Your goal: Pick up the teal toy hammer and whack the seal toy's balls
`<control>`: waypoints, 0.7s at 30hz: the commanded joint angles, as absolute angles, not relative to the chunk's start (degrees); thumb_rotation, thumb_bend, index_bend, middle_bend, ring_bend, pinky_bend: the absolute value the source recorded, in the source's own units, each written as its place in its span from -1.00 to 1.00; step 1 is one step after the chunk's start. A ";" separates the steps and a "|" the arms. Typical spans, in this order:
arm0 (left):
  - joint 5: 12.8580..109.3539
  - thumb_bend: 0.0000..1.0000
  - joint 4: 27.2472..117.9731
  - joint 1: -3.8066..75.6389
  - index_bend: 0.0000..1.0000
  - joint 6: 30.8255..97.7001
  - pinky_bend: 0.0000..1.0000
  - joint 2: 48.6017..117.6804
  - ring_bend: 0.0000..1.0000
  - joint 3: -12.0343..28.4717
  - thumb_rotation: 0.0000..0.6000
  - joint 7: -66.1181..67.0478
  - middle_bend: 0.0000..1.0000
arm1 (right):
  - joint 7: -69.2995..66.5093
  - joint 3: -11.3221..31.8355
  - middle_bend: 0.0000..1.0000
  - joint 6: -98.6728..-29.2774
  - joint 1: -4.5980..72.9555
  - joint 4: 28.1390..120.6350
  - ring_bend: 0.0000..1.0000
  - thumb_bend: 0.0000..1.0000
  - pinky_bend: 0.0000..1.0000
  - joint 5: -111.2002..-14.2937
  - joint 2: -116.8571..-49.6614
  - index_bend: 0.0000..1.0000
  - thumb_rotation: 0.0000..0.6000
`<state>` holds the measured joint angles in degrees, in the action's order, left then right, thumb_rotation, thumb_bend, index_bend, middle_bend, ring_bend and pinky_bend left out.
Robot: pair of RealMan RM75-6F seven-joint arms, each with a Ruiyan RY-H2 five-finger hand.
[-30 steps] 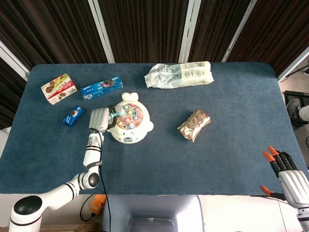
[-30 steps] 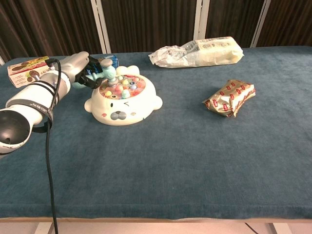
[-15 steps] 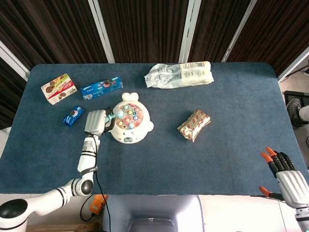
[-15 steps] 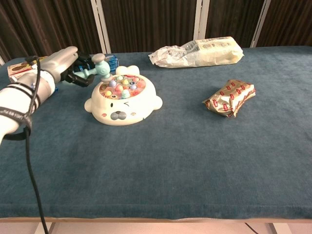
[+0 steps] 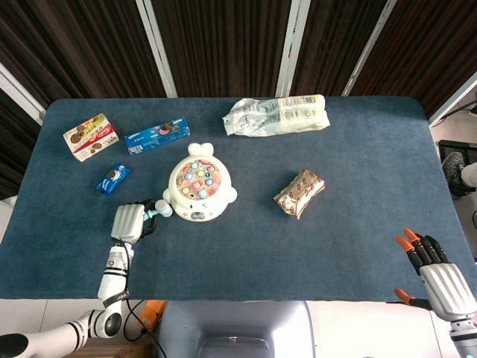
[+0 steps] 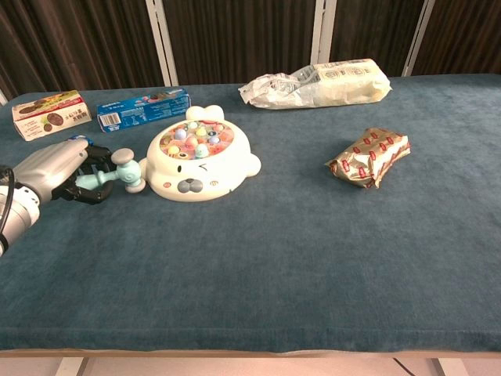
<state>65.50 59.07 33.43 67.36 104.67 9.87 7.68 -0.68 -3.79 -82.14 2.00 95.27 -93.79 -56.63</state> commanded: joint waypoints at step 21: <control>71.82 0.21 51.20 30.94 -0.01 65.64 1.00 107.09 0.30 7.79 1.00 3.73 0.24 | -0.79 -3.71 -1.00 -82.28 2.11 95.43 -1.00 -0.40 -1.00 -93.61 -56.54 -1.00 1.00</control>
